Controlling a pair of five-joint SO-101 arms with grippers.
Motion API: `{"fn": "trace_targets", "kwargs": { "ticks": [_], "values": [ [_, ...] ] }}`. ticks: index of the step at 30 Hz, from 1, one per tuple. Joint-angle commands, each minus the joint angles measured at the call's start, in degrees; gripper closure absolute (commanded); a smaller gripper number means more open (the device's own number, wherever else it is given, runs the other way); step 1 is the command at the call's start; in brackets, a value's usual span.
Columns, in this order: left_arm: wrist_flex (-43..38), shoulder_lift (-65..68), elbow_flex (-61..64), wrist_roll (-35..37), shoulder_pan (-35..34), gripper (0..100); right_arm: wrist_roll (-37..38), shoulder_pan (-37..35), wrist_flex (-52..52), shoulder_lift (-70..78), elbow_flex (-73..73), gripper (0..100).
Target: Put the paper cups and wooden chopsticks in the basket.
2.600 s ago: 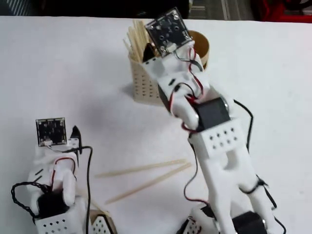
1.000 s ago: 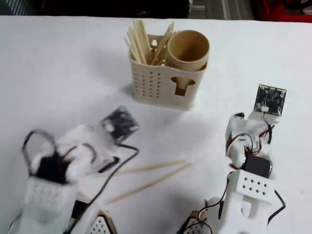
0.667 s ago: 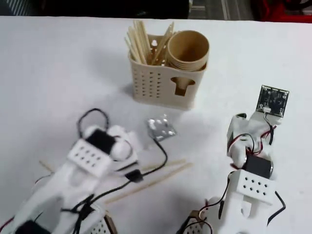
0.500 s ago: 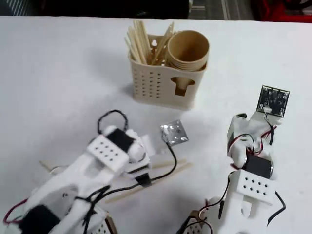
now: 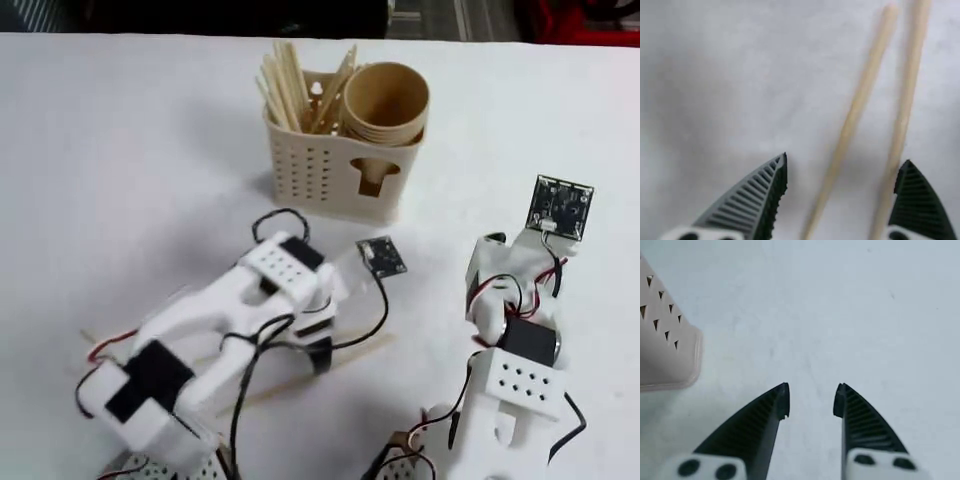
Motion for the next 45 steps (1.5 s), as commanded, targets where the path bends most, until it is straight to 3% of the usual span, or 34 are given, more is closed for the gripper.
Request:
{"fn": "trace_targets", "kwargs": {
  "ticks": [1, 9, 17, 26, 35, 45],
  "values": [
    [2.99, 2.33, -5.45, 0.97, 1.36, 66, -0.62, 0.31, -0.75, -1.27, -0.18, 83.9],
    [4.48, 4.79, -5.8, 1.23, 8.75, 72, -0.62, 0.4, -0.75, -1.27, -0.18, 83.9],
    [3.96, 5.49, -5.71, 10.02, 9.19, 73, -0.62, 0.31, -0.75, -1.27, -0.18, 83.9],
    [8.0, 17.71, -15.65, 11.25, 9.63, 98, -0.62, 0.22, -0.66, -1.27, -0.18, 83.9],
    [13.45, 19.3, -19.43, 9.32, 9.63, 98, -0.62, 0.22, -0.57, -1.27, -0.09, 83.9],
    [20.48, 3.03, -18.46, 9.32, 8.22, 98, -0.62, 0.22, -0.66, -1.27, -0.09, 84.0]
  ]
}}
